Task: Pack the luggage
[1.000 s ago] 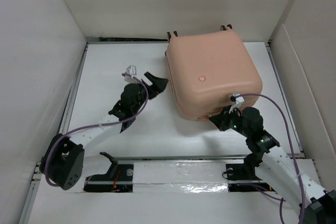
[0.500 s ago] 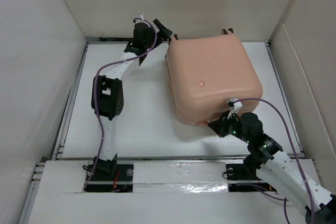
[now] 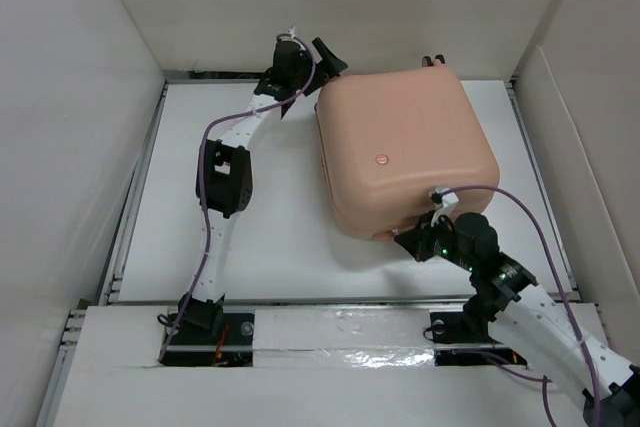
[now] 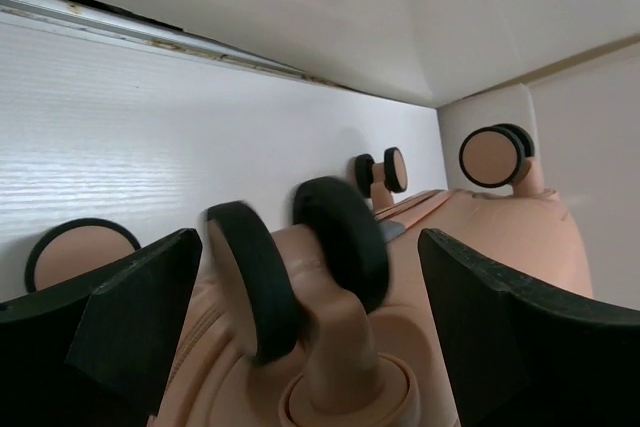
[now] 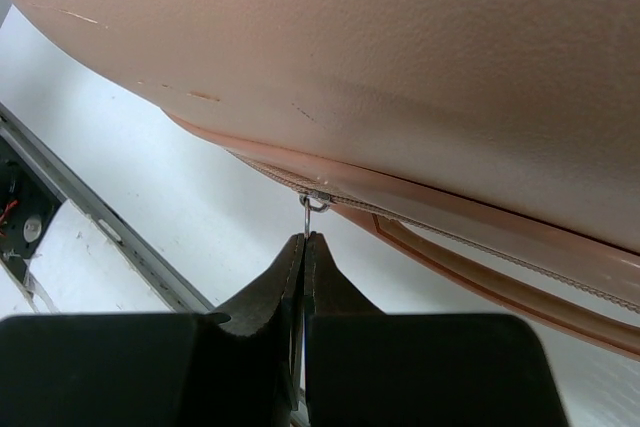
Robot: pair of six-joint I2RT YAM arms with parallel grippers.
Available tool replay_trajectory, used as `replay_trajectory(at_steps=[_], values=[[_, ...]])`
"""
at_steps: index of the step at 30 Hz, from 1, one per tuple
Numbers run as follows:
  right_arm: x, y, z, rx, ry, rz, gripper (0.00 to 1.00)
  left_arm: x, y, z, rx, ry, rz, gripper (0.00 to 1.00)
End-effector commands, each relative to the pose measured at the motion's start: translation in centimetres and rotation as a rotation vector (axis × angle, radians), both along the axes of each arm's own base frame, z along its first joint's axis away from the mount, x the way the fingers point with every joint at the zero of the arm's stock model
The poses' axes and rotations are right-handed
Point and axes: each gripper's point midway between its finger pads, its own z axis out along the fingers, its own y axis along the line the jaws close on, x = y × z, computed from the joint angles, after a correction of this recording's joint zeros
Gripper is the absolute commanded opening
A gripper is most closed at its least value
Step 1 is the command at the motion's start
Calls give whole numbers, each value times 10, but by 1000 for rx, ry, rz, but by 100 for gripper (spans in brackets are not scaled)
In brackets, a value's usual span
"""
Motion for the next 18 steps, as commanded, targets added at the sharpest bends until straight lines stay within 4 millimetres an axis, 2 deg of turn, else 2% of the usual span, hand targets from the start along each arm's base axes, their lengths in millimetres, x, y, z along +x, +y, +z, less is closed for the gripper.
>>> replay_trajectory(at_steps=[1, 5, 10, 11, 13, 18], values=[[-10, 20, 40, 87, -74, 116, 0, 5, -20, 24, -100, -55, -30, 89], [-11, 20, 40, 89, -72, 122, 0, 12, -24, 29, -175, -71, -13, 83], [-12, 20, 39, 89, -68, 124, 0, 20, -30, 40, -252, -95, -15, 81], [-12, 20, 39, 89, -67, 126, 0, 21, -32, 34, -259, -84, -20, 80], [-12, 20, 39, 89, -67, 126, 0, 24, -35, 40, -283, -92, -27, 74], [-11, 20, 38, 85, -61, 121, 0, 26, -39, 28, -308, -79, -41, 60]])
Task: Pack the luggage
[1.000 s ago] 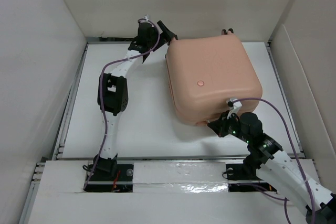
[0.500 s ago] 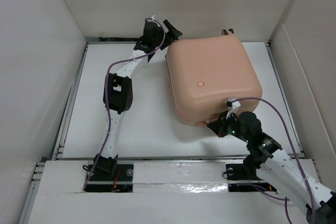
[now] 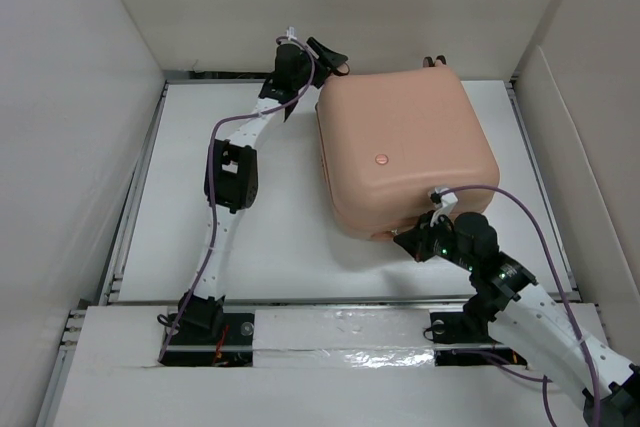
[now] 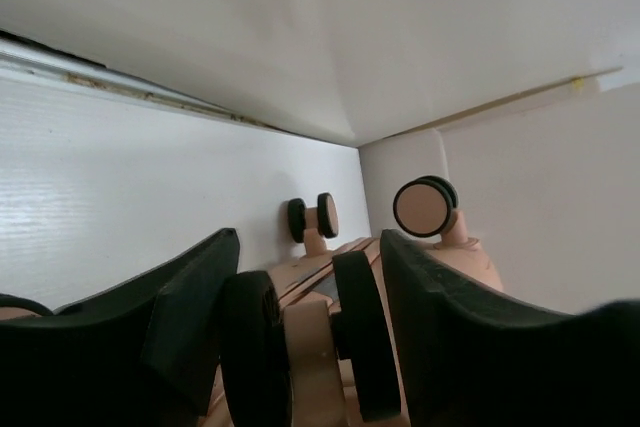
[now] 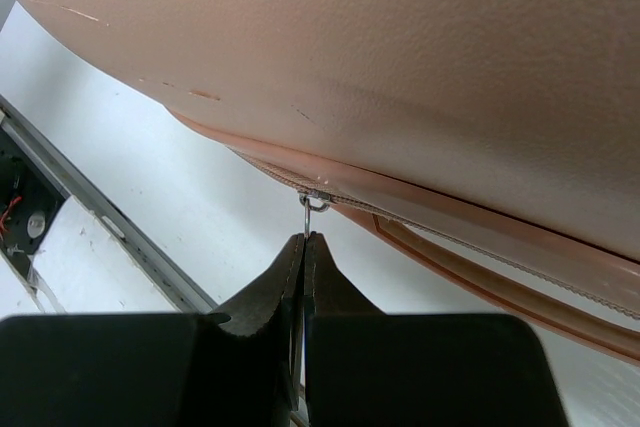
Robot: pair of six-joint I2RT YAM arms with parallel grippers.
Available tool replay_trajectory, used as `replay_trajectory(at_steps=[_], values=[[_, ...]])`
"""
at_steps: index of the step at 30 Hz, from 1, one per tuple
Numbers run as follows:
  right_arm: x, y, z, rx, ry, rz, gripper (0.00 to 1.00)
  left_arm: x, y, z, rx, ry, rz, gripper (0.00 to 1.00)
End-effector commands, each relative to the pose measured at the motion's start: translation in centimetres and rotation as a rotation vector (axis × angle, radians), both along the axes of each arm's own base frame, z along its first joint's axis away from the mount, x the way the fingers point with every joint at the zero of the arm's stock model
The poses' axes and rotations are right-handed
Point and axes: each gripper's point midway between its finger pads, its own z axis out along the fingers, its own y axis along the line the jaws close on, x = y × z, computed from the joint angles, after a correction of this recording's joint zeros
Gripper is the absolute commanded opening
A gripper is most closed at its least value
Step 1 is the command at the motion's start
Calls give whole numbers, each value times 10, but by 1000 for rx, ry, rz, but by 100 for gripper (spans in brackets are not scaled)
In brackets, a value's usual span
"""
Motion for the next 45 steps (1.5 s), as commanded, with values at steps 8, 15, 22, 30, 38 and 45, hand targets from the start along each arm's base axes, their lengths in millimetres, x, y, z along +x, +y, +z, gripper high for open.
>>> replay_trajectory(at_steps=[8, 15, 22, 30, 38, 45], values=[[-12, 18, 37, 87, -63, 106, 0, -11, -12, 14, -36, -58, -35, 0], [2, 13, 45, 85, -103, 33, 0, -37, 73, 26, -24, -147, 112, 0], [42, 16, 68, 43, -183, -29, 0, -121, 180, -39, -52, -56, 292, 0], [111, 25, 120, 27, -268, -33, 0, -200, 235, -22, -35, -115, 429, 0], [16, 32, 28, 80, -69, 93, 0, -161, 243, 30, -7, -133, 410, 0], [-24, 53, 29, 116, -44, 240, 0, -137, 246, 6, 20, -48, 408, 0]])
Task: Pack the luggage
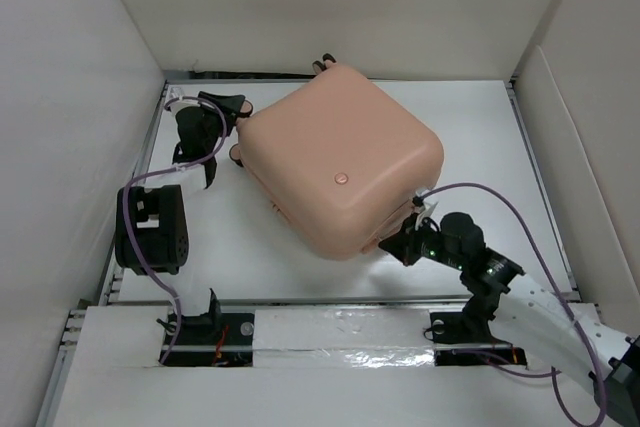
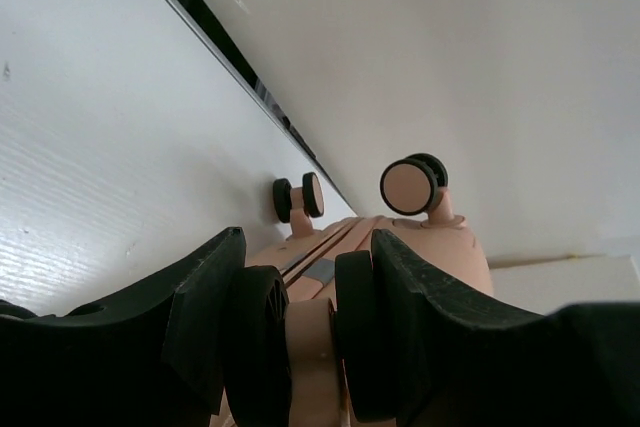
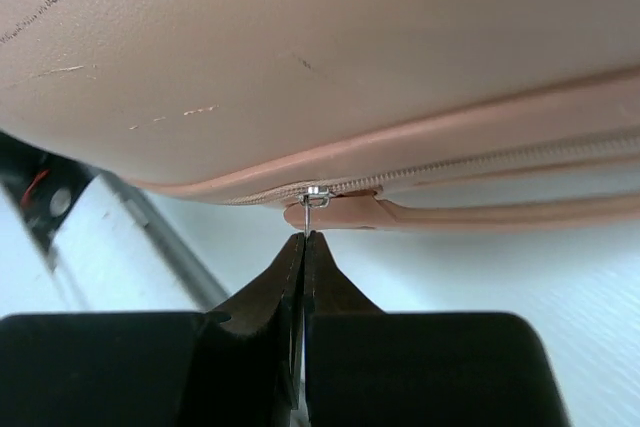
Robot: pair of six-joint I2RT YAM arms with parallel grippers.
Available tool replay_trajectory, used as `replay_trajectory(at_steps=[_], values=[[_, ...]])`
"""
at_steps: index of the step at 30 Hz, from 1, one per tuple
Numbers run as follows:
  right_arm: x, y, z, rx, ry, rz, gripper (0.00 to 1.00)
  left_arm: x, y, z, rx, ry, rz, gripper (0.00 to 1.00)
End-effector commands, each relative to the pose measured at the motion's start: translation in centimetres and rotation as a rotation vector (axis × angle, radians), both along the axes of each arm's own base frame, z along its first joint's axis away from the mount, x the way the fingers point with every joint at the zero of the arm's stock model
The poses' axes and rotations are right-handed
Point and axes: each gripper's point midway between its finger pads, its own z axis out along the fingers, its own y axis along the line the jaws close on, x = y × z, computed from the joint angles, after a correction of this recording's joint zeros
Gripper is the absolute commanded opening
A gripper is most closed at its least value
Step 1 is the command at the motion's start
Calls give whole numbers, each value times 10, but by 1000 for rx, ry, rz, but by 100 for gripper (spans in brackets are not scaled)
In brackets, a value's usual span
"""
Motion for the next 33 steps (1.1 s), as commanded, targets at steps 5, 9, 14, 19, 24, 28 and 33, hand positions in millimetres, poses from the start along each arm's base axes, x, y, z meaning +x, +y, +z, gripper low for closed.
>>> replay_trajectory(at_steps=[5, 9, 14, 19, 24, 28, 33], values=[[-51, 58, 34, 66, -21, 333, 0, 12, -10, 8, 95, -22, -83, 0], [-28, 70, 53, 113, -85, 276, 0, -1, -10, -3, 84, -16, -78, 0], [37, 37, 100, 161, -218, 140, 0, -26, -14, -27, 45, -7, -78, 0], [107, -21, 153, 142, -323, -10, 0, -55, -38, -37, 31, -12, -120, 0], [150, -87, 160, 135, -297, -184, 0, -74, -47, -27, 24, -45, -143, 0], [104, -62, 86, 137, -161, -149, 0, -75, -45, -13, 30, -77, -134, 0], [44, -34, 16, 122, -22, -114, 0, -59, -43, 10, -10, -129, -148, 0]])
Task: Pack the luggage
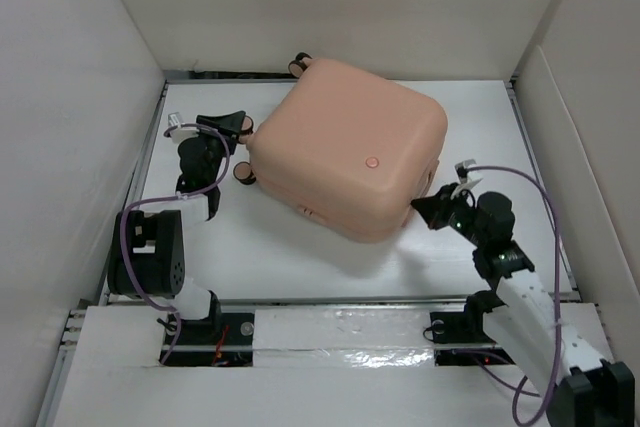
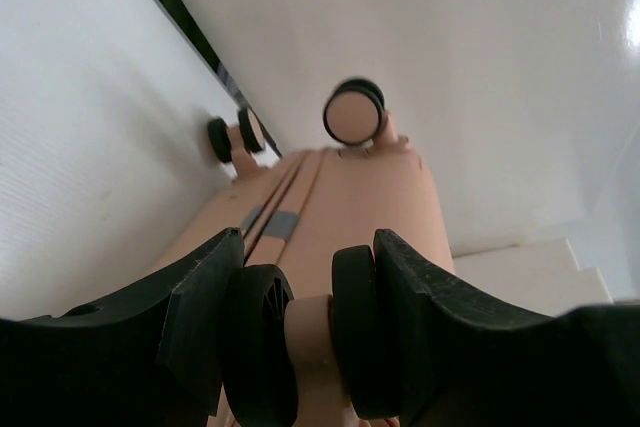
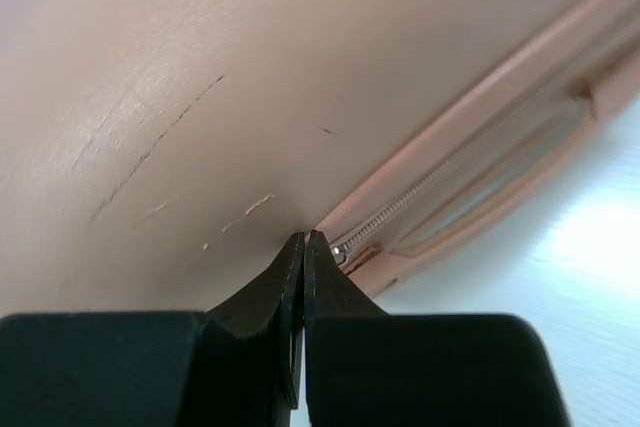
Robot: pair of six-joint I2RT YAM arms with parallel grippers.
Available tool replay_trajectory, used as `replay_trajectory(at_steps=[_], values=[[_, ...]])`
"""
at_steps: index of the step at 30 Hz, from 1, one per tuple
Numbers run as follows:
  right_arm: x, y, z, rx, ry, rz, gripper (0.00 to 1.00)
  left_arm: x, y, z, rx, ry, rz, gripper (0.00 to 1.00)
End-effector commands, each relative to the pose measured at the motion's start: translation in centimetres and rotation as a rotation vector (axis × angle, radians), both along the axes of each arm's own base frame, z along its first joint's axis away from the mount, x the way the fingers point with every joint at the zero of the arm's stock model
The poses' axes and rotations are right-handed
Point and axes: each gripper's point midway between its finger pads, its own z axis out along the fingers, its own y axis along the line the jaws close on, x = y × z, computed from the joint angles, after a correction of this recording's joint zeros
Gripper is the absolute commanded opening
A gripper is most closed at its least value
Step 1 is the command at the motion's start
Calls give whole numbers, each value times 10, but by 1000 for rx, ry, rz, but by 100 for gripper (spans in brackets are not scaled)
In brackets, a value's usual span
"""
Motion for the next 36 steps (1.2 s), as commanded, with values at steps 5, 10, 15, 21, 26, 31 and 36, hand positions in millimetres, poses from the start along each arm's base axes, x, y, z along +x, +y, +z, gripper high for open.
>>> replay_trajectory(at_steps=[5, 10, 15, 21, 26, 31, 36], values=[[-60, 52, -21, 86, 126, 153, 0, 13, -23, 21, 106, -33, -99, 0], [-61, 53, -35, 29, 183, 132, 0, 19, -10, 9, 110, 33, -58, 30], [-62, 59, -43, 3, 221, 154, 19, 9, 20, 36, 80, 1, 70, 87], [-66, 64, -54, -9, 265, 178, 32, -52, 33, 122, 125, -202, 207, 85], [-69, 64, -56, -12, 271, 177, 34, -100, -8, 100, 222, -227, 52, 61], [-62, 58, -42, 17, 191, 127, 23, -132, -31, 47, 273, -178, -114, 21], [-47, 50, -20, 56, 92, 48, 42, -161, -37, 20, 373, -146, -203, 0]])
